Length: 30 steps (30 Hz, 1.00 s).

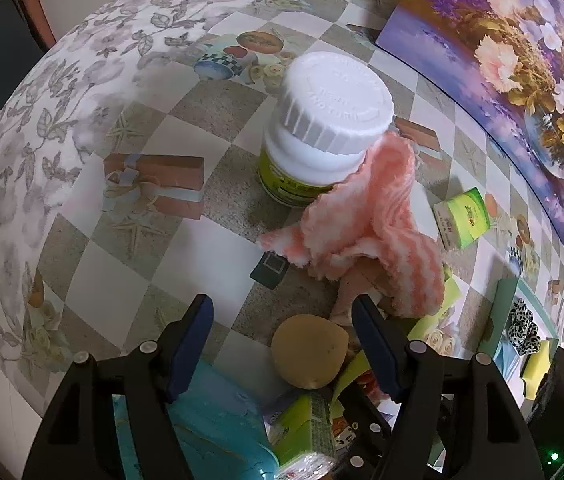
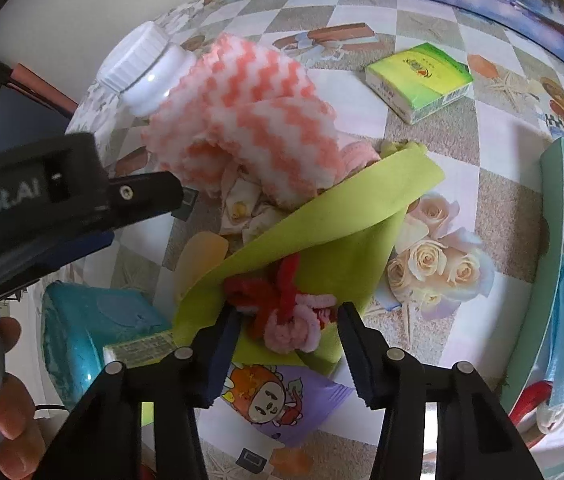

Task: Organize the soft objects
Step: 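Reach into the pile and grasp the red plush flower toy with the right tool, then lift the red toy toward the tray with the right tool while the left tool grasps the green cloth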

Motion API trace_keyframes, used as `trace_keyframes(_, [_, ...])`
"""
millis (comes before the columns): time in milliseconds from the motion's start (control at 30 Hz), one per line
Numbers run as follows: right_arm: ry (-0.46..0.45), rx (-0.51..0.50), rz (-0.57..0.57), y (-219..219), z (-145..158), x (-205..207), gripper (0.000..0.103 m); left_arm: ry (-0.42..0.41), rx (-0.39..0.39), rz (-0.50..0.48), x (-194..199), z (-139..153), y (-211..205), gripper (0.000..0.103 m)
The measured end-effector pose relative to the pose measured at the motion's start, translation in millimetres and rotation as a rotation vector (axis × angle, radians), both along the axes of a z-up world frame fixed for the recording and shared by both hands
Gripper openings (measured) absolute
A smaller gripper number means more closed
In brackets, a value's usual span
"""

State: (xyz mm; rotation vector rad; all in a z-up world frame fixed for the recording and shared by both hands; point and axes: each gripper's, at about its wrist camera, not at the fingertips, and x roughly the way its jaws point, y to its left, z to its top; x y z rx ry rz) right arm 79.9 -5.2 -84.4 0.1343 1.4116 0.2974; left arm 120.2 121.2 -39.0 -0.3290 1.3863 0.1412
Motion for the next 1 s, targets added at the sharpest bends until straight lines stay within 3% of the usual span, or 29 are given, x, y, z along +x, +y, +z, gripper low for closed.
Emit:
trace_keyframes(633, [0.011,-0.015,-0.071,-48.2,17.0,6.2,0.051,-0.008,-0.013,-0.035,0.1,4.2,-16.6,0.073])
trace_keyframes(1000, [-0.034,-0.03,-0.225,-111.9,52.0,3.3,0.051,-0.026,-0.032,-0.121,-1.4,7.0,-51.9,0.073])
